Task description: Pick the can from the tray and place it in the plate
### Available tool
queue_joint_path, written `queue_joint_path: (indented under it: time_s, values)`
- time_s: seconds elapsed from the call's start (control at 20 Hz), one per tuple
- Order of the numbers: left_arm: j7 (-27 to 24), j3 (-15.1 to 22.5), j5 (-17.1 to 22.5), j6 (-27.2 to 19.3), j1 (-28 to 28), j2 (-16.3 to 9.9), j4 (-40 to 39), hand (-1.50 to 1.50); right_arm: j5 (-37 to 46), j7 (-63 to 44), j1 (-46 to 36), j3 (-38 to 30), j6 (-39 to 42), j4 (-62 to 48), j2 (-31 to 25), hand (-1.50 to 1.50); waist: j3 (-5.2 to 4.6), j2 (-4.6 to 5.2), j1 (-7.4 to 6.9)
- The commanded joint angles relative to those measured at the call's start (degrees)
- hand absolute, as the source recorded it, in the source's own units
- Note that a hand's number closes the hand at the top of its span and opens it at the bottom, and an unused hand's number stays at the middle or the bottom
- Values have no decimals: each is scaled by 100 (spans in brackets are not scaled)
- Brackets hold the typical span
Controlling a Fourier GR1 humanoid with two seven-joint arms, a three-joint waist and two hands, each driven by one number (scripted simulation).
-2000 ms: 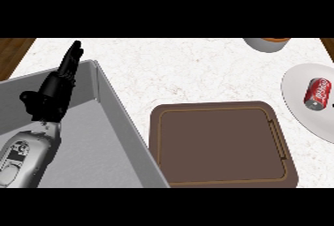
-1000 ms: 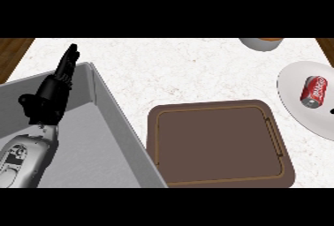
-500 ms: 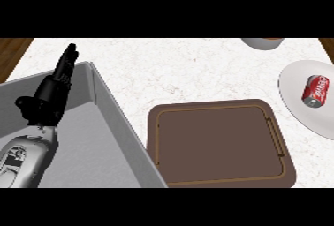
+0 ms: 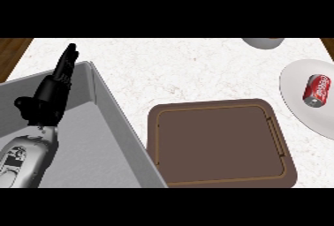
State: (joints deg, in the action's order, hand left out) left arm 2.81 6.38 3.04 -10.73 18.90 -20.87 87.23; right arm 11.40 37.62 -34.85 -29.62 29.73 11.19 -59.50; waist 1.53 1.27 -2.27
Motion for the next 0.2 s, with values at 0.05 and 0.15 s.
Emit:
queue_joint_path:
  time_s: [0.05, 0.15]
  values:
    - [226, 143, 189, 135, -294, 230, -346, 0, -57, 464, 201, -46, 492, -60, -36, -150, -48, 118, 1]
    - [353, 148, 176, 140, -259, 179, -203, 0, -100, 432, 242, -81, 513, -76, -72, -150, -31, 101, -37]
